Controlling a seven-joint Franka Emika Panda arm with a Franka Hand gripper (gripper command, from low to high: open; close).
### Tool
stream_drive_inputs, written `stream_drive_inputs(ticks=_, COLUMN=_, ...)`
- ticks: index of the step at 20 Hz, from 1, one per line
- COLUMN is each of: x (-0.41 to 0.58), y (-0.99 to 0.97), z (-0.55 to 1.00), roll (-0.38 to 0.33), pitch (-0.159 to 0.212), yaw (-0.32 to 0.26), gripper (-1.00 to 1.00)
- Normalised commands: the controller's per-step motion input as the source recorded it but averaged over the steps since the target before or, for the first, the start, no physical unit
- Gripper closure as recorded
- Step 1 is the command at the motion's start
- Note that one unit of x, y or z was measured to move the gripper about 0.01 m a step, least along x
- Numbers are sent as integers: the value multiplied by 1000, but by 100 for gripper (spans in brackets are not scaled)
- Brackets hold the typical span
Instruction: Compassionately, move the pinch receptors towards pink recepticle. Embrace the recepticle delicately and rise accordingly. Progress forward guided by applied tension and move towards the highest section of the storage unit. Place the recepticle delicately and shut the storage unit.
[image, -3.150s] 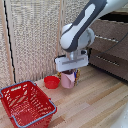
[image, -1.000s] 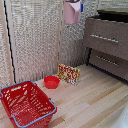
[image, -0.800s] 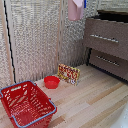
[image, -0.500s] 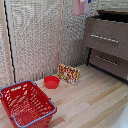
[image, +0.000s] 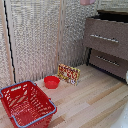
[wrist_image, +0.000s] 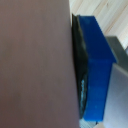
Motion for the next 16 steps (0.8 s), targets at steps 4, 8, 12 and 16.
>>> stream_drive_inputs(ticks=4, x=144, y=-792, z=518, roll=-45, pitch=19, yaw=-102, gripper=100)
stream_drive_inputs(ticks=8, x=-14, y=-774, z=256, roll=-46, pitch=13, yaw=-111, gripper=100)
stream_drive_inputs(ticks=12, x=-138, y=-779, z=86, roll=-44, pitch=16, yaw=-109, gripper=100)
stream_drive_inputs(ticks=16, x=-181, y=-756, z=10, roll=-39, pitch=9, yaw=-125, gripper=100)
